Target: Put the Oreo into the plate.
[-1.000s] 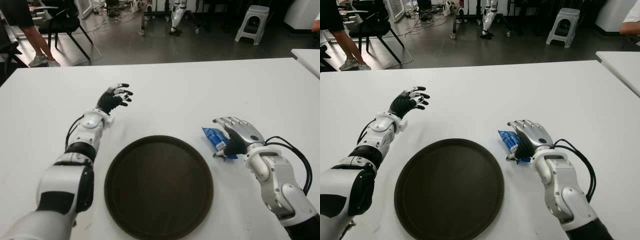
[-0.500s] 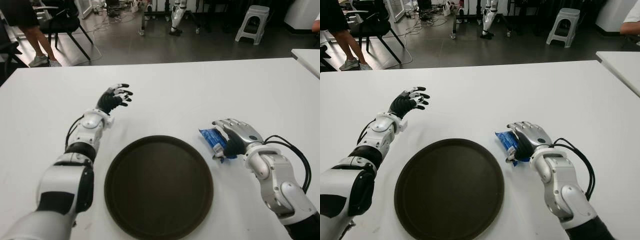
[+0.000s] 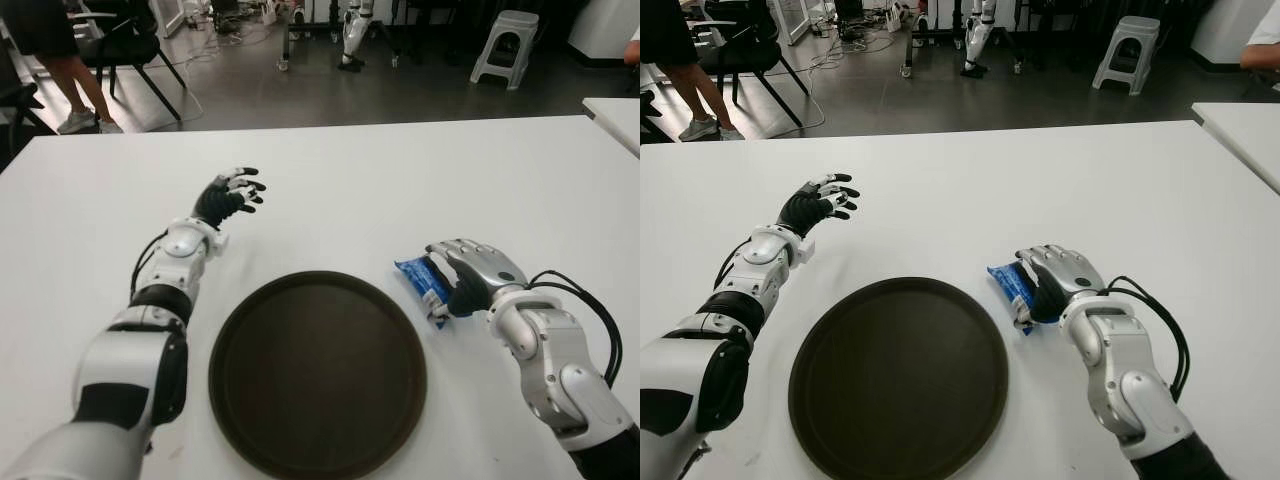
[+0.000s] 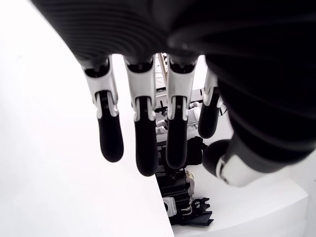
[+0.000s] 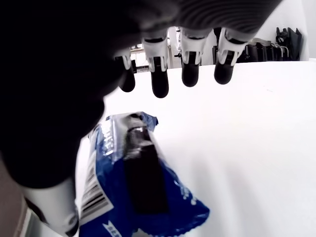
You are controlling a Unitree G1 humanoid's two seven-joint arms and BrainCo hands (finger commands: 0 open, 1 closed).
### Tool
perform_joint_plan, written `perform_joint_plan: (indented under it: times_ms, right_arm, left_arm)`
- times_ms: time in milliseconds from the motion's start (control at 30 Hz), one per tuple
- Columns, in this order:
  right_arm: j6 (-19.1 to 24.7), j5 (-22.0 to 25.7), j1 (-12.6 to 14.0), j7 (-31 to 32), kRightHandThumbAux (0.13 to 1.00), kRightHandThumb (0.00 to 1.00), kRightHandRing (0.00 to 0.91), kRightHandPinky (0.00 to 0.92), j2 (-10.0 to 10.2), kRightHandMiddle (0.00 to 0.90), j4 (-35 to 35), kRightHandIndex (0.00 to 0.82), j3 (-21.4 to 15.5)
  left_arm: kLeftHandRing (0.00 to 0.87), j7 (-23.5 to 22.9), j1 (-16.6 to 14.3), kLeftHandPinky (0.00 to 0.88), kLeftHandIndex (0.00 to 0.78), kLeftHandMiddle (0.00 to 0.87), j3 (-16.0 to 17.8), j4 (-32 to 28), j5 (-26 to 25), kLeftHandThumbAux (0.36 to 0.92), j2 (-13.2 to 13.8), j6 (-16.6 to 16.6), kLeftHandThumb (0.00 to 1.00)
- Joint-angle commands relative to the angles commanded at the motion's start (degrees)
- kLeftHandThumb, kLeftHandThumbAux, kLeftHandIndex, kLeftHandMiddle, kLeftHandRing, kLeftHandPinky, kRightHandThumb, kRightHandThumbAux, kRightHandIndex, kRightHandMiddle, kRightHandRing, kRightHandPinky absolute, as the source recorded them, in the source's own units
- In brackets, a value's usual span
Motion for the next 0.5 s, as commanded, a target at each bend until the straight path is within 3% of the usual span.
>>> perform_joint_plan:
  times_ms: [367, 500]
  right_arm:
    - [1.31, -2.29, 0.51, 0.69, 0.779, 0.0, 0.021, 0.037, 1.26, 0.035, -0.51, 0.015, 1.54]
    - [1.6, -3.66, 0.67, -1.63, 0.781, 0.0, 0.026, 0.04, 3.04, 0.042, 2.24, 0.018, 3.25]
  left_arm:
    - [0.375, -0.09, 0.01, 0.379, 0.23, 0.36, -0.15, -0.11, 0.02, 0.669, 0.1, 0.1, 0.127]
    - [0.386, -0.16, 0.05, 0.394, 0.232, 0.366, -0.19, -0.13, 0.03, 0.671, 0.09, 0.08, 0.128]
